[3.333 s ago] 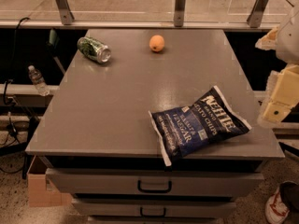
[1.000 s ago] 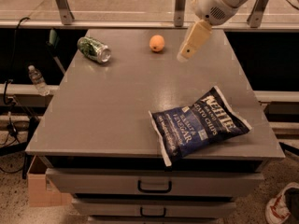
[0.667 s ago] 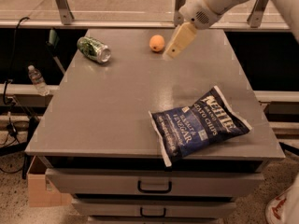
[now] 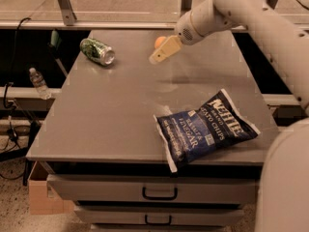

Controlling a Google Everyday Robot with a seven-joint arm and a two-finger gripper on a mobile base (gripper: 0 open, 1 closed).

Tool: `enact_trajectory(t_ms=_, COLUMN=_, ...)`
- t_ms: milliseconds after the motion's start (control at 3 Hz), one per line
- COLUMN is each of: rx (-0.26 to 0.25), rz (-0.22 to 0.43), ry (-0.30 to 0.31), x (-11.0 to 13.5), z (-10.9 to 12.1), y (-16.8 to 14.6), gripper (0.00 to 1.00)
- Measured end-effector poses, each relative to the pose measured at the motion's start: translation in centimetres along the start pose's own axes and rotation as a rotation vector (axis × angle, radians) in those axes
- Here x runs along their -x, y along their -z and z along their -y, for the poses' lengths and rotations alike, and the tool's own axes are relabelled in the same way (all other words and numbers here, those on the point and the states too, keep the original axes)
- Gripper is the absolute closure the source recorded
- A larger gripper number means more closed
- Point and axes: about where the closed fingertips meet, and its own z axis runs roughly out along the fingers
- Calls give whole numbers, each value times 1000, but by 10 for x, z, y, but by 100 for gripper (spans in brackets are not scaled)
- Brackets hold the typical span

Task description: Pick orange

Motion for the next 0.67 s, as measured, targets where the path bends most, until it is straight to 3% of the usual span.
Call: enact_trajectory(t_ms=667, rx=-54, rz=114, ry=-181, x=-22, z=52, y=-43, gripper=0)
